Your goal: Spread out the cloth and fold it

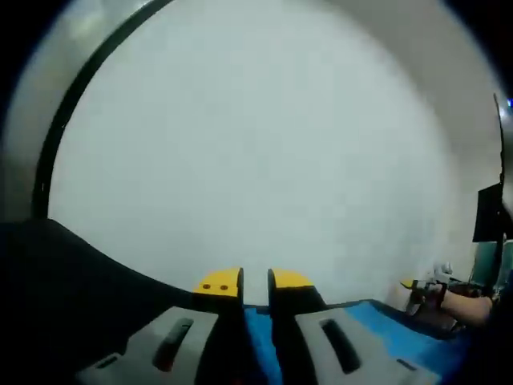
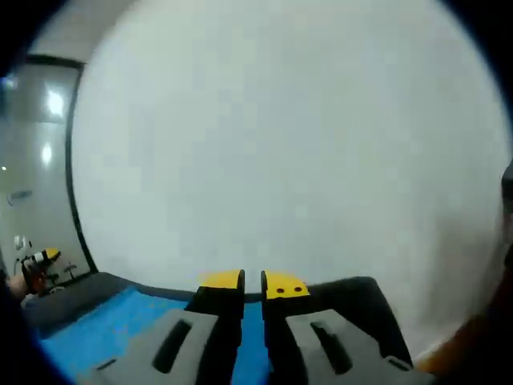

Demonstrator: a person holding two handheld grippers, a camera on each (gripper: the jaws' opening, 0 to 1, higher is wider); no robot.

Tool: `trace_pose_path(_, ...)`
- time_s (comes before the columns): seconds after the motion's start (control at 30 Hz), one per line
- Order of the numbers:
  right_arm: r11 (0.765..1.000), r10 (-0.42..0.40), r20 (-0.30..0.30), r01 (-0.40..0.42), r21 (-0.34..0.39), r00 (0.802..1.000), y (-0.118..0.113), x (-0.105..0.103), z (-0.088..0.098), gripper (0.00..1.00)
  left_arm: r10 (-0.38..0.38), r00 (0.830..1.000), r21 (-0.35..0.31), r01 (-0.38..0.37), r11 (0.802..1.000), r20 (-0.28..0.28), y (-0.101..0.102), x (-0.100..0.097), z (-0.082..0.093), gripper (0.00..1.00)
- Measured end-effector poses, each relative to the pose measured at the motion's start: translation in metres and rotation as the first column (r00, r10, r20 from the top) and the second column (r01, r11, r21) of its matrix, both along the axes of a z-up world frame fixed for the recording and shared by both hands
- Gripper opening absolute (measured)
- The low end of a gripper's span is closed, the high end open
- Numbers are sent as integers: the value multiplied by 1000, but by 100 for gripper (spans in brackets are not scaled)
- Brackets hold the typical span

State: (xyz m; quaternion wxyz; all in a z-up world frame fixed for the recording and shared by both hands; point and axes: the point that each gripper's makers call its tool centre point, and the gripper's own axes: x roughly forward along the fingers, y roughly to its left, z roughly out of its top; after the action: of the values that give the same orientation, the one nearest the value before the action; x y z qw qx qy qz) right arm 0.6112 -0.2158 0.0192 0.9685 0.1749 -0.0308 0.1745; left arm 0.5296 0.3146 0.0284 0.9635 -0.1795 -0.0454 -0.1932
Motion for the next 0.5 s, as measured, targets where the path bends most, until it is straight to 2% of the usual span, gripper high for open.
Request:
trace_pose_path(0.03,1000,21,27,-21,6,999,6,-13,10,12,-17,1000,-8,17,1000,-5,1,-9,4,16)
trace_pose_path(0.07,999,43,44,-44,20,998,16,-34,20,13,-34,999,-3,34,999,-4,0,-25,3,16)
trace_pose_path(0.1,998,57,43,-57,12,997,23,-55,25,13,-46,999,7,46,999,5,1,-46,2,16)
trace_pose_path(0.17,997,63,38,-61,-42,997,35,-99,29,13,-46,999,20,46,999,-3,-1,-79,-9,16)
trace_pose_path(0.2,998,37,46,-34,-57,998,37,-123,31,13,-41,999,32,41,999,-19,0,-95,-18,16)
trace_pose_path(0.23,997,-2,61,7,-78,998,36,-144,31,13,-35,999,48,36,998,-23,-8,-120,-29,16)
trace_pose_path(0.27,994,-31,106,42,-103,994,39,-173,34,13,-27,998,87,32,996,-59,-7,-141,-46,16)
trace_pose_path(0.3,991,-37,129,53,-122,991,42,-186,34,13,-24,996,100,32,994,-84,0,-152,-57,16)
trace_pose_path(0.33,984,-67,145,90,-156,987,44,-213,29,13,-28,996,131,39,991,-82,0,-167,-66,16)
trace_pose_path(0.37,978,-92,148,117,-174,985,45,-231,25,13,-24,997,134,33,990,-73,1,-180,-73,16)
trace_pose_path(0.4,968,-109,157,140,-209,982,45,-249,21,13,-29,996,160,43,986,-87,2,-192,-84,16)
trace_pose_path(0.43,958,-131,162,167,-235,978,44,-267,16,13,-37,992,190,60,980,-122,8,-202,-96,16)
trace_pose_path(0.47,944,-143,173,187,-271,974,42,-285,12,13,-39,991,201,65,978,-131,10,-210,-102,16)
trace_pose_path(0.5,932,-173,179,220,-287,969,38,-302,7,14,-50,986,242,88,966,-159,14,-224,-113,16)
